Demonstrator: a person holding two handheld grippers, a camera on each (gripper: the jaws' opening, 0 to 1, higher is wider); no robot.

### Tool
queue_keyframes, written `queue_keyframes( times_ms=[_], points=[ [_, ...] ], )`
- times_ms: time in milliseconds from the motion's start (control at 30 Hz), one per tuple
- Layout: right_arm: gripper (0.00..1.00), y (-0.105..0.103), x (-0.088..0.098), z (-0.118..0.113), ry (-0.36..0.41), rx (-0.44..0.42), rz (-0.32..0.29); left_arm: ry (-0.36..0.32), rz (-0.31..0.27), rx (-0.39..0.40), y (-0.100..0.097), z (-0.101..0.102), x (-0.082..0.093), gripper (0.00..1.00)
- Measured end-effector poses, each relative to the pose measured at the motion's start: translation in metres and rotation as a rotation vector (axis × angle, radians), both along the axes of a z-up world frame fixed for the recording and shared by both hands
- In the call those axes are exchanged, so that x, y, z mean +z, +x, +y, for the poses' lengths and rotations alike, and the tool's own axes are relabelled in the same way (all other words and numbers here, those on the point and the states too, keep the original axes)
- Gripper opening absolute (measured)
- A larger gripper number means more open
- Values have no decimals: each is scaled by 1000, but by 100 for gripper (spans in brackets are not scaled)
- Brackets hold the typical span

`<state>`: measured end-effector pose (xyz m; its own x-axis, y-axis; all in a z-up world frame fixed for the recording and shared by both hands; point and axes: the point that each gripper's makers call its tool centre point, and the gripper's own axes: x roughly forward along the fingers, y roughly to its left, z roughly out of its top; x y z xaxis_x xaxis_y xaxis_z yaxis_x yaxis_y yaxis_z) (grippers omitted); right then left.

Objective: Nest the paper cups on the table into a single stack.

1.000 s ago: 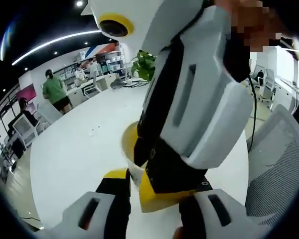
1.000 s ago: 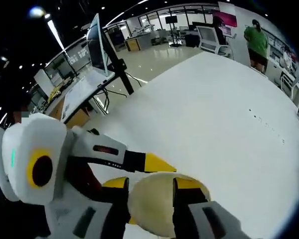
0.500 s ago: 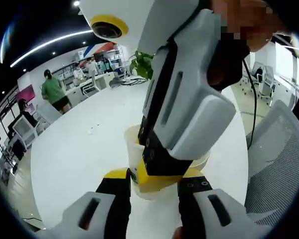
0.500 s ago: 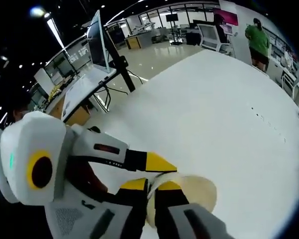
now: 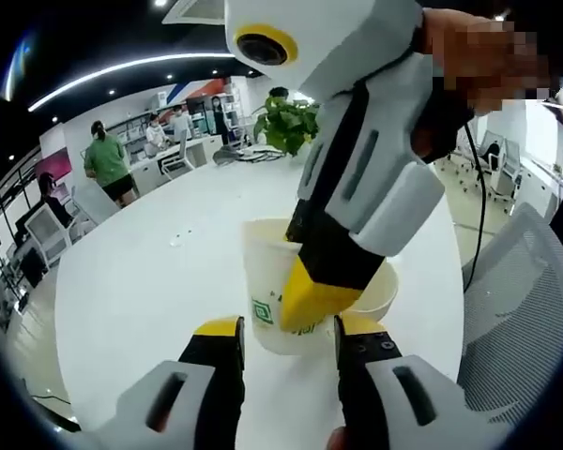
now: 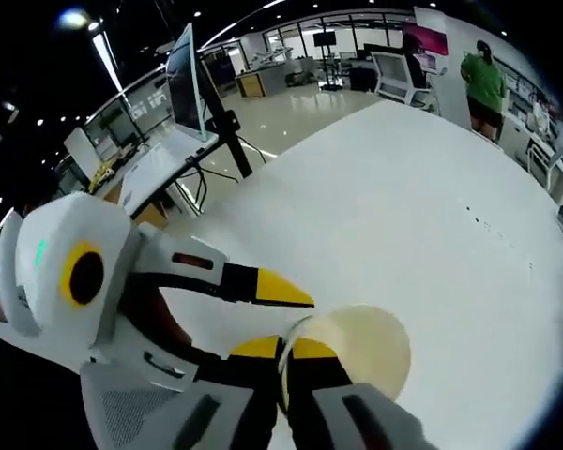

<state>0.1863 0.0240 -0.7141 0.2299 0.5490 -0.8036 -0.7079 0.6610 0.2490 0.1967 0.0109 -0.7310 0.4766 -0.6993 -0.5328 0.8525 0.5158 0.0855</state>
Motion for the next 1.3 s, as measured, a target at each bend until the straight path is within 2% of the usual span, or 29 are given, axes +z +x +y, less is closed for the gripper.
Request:
queue_keyframes(
  times_ms=[167,267,333,433,500,567,767,800,867,1000,1133,1233,1300],
  points=[
    [0,5,4,-12,8,-22,-5,-5,6,20,-4,2,2,43],
    [0,0,11,-20,5,-30,-10,-7,18,31,-6,5,-1,44],
    [0,4,9,-24,1,-33,-12,-9,27,40,-3,9,-8,45],
    [0,1,11,-31,-5,-36,-15,-11,34,49,-9,9,-6,47],
    [0,-2,17,-36,-3,-45,-18,-14,39,56,-6,11,-11,48],
    [0,4,17,-37,12,-59,-20,-16,44,62,-6,13,-14,48],
    [0,3,26,-42,18,-72,-34,-15,52,72,-9,14,-14,48],
    [0,0,30,-45,16,-70,-40,-18,53,78,-7,18,-18,48],
    [0,-2,32,-49,-2,-52,-55,-23,58,86,-14,15,-10,48],
    [0,-8,36,-57,-43,-22,-83,-22,61,94,-11,20,-15,49],
    [0,-7,33,-65,-62,-11,-83,-24,65,101,-11,23,-19,49],
    [0,-15,34,-71,-77,2,-83,-22,66,103,-12,24,-20,49],
    [0,-11,29,-76,-86,15,-78,-23,67,107,-10,27,-21,48]
  ],
)
